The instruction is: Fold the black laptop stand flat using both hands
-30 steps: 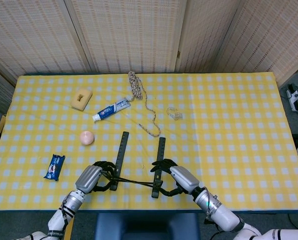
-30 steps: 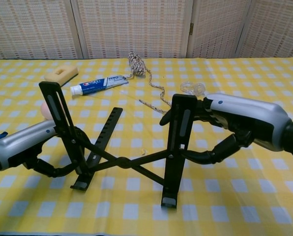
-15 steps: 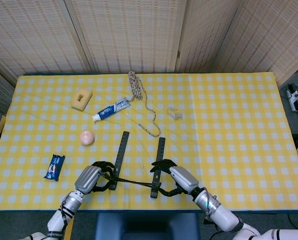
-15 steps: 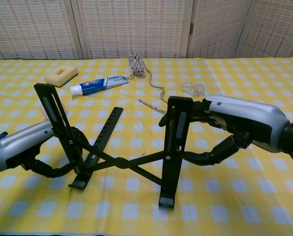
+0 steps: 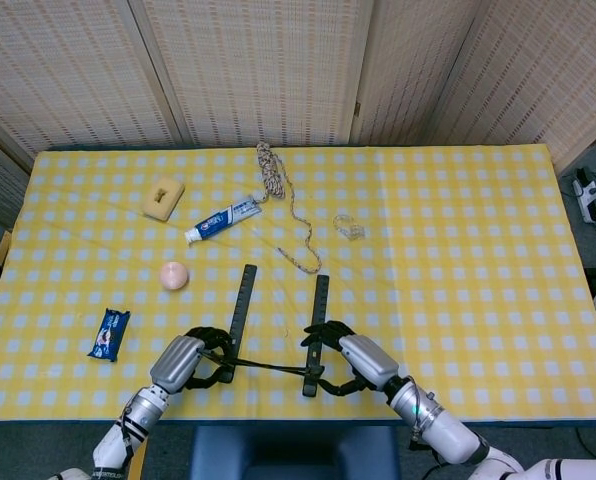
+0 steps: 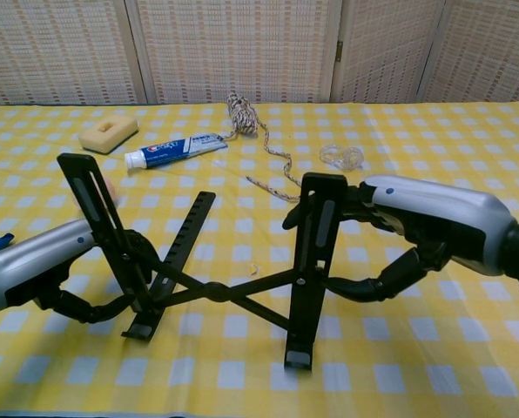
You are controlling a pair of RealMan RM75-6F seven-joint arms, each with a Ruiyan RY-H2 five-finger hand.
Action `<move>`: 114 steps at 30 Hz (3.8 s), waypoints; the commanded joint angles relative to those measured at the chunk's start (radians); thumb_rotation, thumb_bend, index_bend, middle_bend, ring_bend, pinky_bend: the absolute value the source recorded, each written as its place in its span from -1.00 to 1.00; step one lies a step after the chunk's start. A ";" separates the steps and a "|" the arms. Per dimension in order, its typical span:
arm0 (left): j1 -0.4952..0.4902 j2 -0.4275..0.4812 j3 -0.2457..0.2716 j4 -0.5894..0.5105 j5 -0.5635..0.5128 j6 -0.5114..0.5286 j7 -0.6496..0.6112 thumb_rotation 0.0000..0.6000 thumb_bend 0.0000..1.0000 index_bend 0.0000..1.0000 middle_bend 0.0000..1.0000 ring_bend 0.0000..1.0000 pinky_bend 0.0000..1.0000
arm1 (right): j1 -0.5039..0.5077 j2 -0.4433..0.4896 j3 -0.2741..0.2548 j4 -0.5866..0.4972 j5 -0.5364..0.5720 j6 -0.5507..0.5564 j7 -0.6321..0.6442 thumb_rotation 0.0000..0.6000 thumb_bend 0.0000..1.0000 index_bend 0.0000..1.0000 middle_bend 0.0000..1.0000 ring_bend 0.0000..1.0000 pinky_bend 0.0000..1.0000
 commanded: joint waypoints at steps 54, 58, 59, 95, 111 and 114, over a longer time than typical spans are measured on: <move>-0.155 0.144 -0.146 0.030 0.002 -0.042 0.299 1.00 -0.25 -0.90 -1.00 -1.00 -0.89 | -0.092 -0.049 0.062 0.236 -0.280 0.404 -0.194 1.00 -0.21 -0.46 -0.33 -0.37 -0.76; -0.201 0.096 -0.161 0.107 -0.025 -0.091 0.382 1.00 -0.35 -0.96 -1.00 -1.00 -0.93 | -0.078 -0.035 0.057 0.240 -0.280 0.369 -0.301 1.00 -0.25 -0.19 -0.02 -0.09 -0.40; -0.210 0.086 -0.165 0.121 -0.036 -0.103 0.396 1.00 -0.38 -0.98 -1.00 -1.00 -0.95 | -0.075 -0.034 0.056 0.241 -0.280 0.363 -0.329 1.00 -0.29 -0.16 0.03 -0.04 -0.36; -0.362 -0.208 -0.217 0.515 -0.231 -0.248 0.408 1.00 -0.51 -1.00 -1.00 -1.00 -1.00 | -0.026 -0.259 0.027 0.525 -0.241 0.275 -0.535 1.00 -0.46 0.10 0.44 0.35 0.22; -0.361 -0.212 -0.211 0.520 -0.252 -0.251 0.362 1.00 -0.51 -1.00 -1.00 -1.00 -1.00 | -0.007 -0.348 0.014 0.662 -0.229 0.245 -0.526 1.00 -0.46 0.10 0.44 0.36 0.22; -0.363 -0.213 -0.210 0.516 -0.253 -0.251 0.356 1.00 -0.51 -1.00 -1.00 -1.00 -1.00 | 0.002 -0.378 0.014 0.695 -0.236 0.244 -0.523 1.00 -0.46 0.10 0.44 0.36 0.22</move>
